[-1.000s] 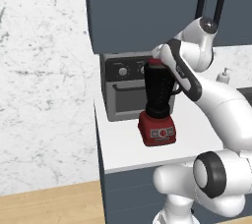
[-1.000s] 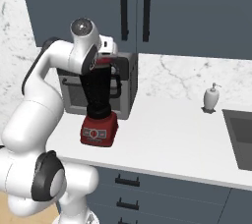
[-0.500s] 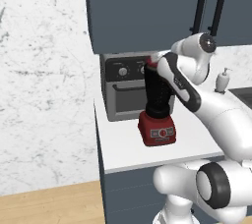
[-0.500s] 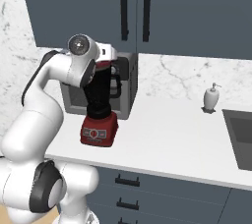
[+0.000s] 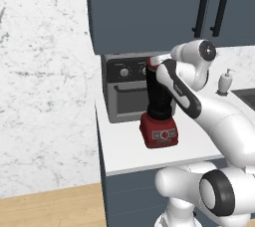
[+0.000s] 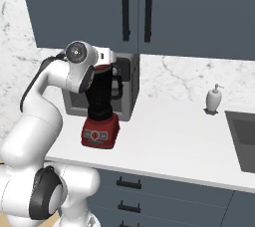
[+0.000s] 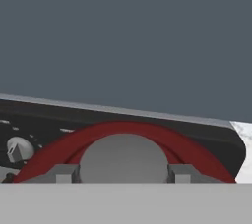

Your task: Close the lid blender by securely placing the lid on top.

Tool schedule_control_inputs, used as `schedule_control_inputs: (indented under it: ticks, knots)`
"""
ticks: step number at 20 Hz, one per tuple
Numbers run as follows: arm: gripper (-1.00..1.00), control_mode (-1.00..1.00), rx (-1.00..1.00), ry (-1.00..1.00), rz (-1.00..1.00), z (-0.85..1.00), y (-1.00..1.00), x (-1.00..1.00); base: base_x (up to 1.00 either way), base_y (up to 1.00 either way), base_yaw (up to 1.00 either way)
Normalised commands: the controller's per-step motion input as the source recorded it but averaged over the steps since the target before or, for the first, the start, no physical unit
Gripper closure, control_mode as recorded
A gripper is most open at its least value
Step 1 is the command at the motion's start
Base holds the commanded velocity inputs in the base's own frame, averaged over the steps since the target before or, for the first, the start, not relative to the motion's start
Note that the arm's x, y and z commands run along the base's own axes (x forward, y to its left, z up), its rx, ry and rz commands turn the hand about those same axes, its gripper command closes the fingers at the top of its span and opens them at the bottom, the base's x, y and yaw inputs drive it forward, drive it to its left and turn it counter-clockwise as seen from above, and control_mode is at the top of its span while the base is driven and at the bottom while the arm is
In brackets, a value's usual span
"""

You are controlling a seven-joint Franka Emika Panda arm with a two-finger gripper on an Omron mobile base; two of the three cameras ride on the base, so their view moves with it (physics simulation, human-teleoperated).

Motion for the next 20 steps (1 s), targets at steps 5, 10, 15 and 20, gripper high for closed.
schedule_control_inputs:
  ticks: [5, 10, 15, 20]
  knots:
    - [1.0, -1.0, 0.0, 0.0, 0.0, 0.0, 0.0, 0.0, 0.0, 0.0, 0.0]
    - [1.0, -1.0, 0.0, 0.0, 0.0, 0.0, 0.0, 0.0, 0.0, 0.0, 0.0]
    - [1.0, -1.0, 0.0, 0.0, -0.01, 0.0, -0.01, 0.0, 0.0, 0.0, 0.0]
    - [1.0, -1.0, 0.0, 0.0, -0.01, -0.01, -0.07, 0.0, 0.0, 0.0, 0.0]
